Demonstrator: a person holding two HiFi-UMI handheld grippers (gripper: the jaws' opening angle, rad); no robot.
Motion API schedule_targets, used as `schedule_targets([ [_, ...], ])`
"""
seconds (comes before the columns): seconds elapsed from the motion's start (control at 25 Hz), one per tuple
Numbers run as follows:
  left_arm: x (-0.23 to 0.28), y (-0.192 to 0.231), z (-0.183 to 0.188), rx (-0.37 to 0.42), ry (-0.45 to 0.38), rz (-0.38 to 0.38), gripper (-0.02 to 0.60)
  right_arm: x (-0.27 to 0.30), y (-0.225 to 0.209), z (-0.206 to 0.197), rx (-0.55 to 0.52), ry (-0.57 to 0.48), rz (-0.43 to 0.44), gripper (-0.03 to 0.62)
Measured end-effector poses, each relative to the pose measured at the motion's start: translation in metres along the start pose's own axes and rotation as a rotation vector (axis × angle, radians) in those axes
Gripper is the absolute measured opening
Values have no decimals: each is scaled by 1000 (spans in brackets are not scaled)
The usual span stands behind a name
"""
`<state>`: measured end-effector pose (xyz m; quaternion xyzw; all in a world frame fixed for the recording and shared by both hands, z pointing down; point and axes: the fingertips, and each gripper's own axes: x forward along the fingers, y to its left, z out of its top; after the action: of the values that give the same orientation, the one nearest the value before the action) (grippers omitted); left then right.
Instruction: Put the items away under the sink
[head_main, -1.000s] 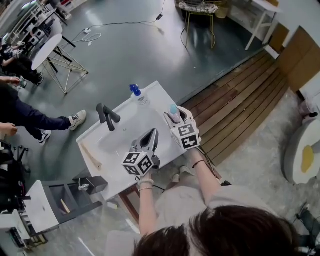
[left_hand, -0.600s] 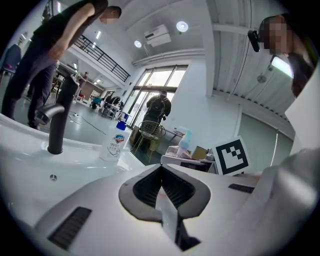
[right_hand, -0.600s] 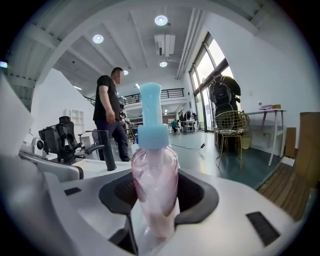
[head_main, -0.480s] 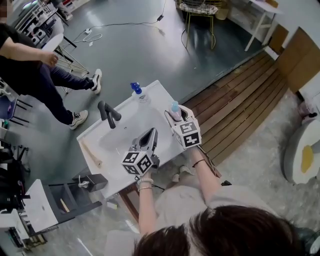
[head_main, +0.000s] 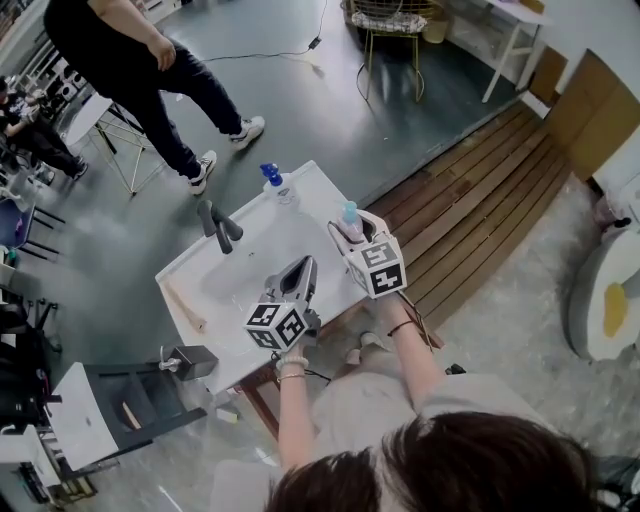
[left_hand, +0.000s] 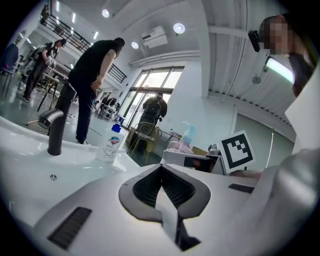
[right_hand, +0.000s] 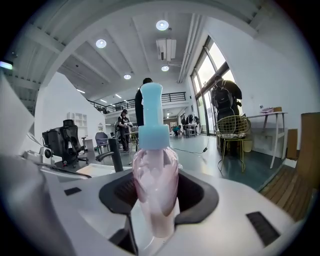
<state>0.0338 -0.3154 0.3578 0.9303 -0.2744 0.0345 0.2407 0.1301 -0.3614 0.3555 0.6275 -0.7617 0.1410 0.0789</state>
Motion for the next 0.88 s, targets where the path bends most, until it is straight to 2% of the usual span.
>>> schedule_targets([
  [0.56, -30, -27, -6, 39, -3, -63, 3, -53, 42, 9, -18, -38, 34, 201],
  [0.88, -40, -37, -11, 60, -6, -60, 2, -69, 47, 9, -31, -50, 64, 201],
])
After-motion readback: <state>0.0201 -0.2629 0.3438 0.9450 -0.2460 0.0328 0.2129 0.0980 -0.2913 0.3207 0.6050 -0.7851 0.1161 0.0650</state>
